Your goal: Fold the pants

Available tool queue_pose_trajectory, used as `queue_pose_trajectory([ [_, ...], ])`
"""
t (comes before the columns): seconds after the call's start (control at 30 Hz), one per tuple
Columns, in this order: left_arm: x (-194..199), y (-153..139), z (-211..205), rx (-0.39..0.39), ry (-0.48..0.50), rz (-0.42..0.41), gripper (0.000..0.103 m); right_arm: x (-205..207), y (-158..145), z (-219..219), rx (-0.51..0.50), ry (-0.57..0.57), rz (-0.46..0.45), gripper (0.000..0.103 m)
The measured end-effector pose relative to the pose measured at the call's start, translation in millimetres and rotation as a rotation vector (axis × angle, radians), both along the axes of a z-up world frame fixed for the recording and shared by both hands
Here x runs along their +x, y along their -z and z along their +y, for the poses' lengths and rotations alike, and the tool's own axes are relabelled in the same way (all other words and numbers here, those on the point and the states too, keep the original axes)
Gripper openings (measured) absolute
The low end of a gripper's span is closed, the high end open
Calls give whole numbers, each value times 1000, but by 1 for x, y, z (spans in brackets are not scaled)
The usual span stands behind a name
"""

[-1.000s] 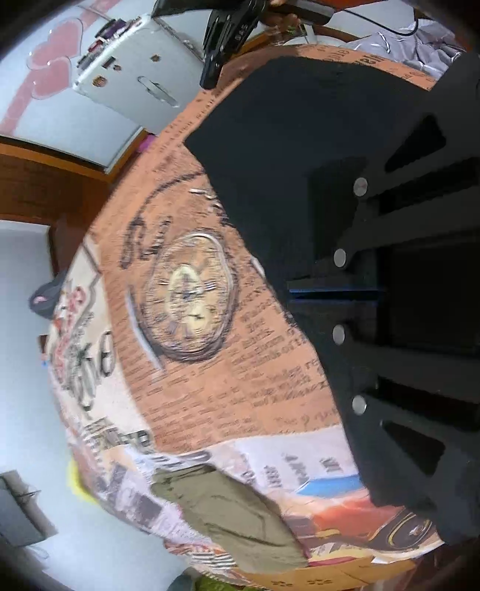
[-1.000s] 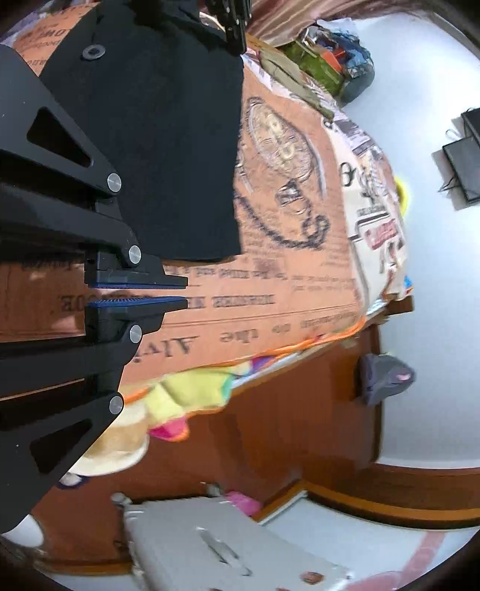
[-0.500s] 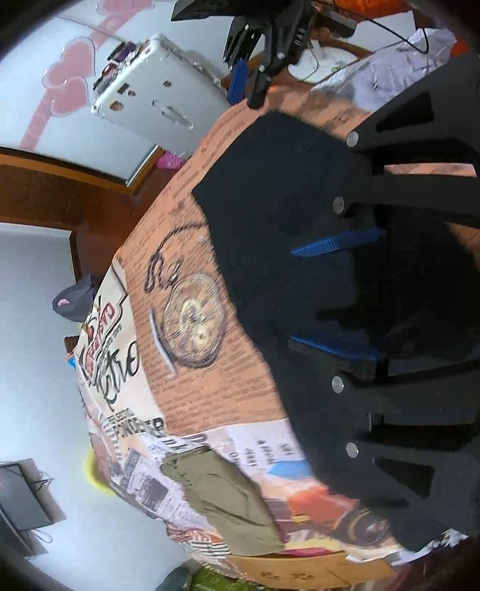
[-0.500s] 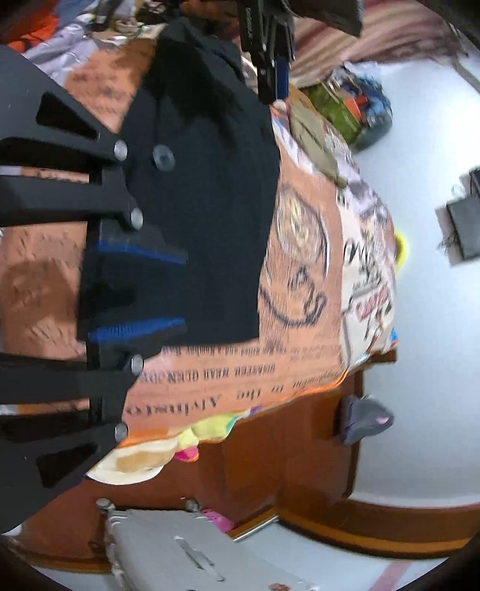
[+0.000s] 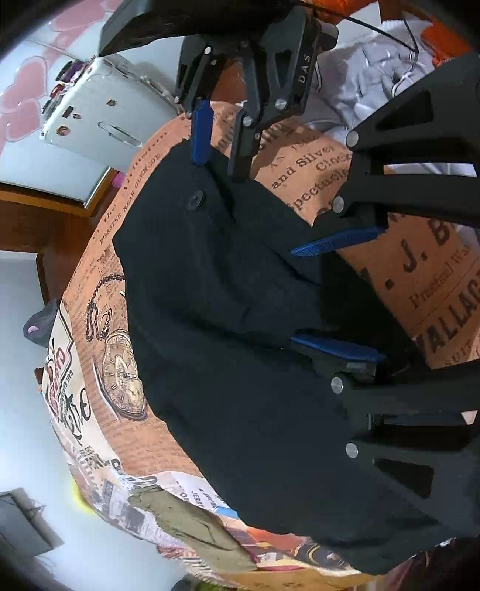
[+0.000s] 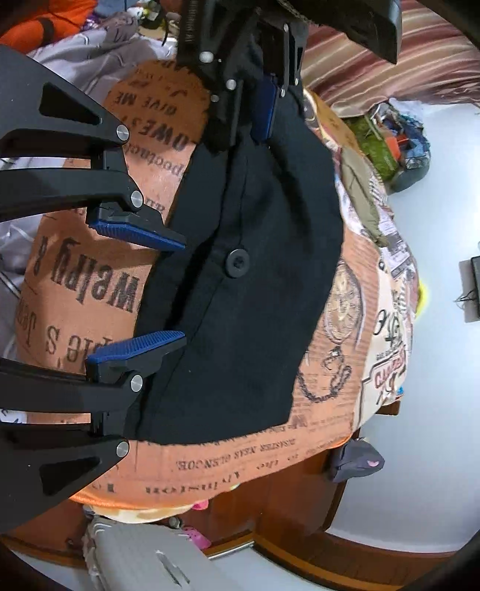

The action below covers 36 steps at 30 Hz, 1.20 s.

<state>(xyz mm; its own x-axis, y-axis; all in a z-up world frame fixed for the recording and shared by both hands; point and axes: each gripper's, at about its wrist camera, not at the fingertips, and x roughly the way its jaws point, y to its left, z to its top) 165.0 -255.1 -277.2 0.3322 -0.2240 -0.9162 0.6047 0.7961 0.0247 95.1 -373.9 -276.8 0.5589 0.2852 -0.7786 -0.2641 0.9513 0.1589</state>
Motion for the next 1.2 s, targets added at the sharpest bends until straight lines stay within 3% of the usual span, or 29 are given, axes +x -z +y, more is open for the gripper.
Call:
queue_pose_trajectory([
  [0.23,0,4,-5,34,25,-67,40,7,5,7,-14,30,-31,39],
  [0.37,6,3,-7,42,27,-81,12,5,4,1,36,46,-39,17],
  [0.57,3,-7,-5,2,40,-67,4,-8,-5,6,-1,12,-87,10],
  [0.73,-9,-21,-5,-45,67,-44,4,-15,-8,1,3,7,-79,8],
  [0.93,-12,-9,-2,-82,64,39,7,-23,-1,0,4,-1,-27,9],
  [1.03,-14,-10,0,-97,61,53,12,-29,3,-7,22,20,-4,9],
  [1.1,-14,-13,2,-122,65,77,22,-33,4,-15,34,47,9,9],
  [1.2,-17,-22,7,-157,64,90,23,-39,8,-29,43,91,53,9],
])
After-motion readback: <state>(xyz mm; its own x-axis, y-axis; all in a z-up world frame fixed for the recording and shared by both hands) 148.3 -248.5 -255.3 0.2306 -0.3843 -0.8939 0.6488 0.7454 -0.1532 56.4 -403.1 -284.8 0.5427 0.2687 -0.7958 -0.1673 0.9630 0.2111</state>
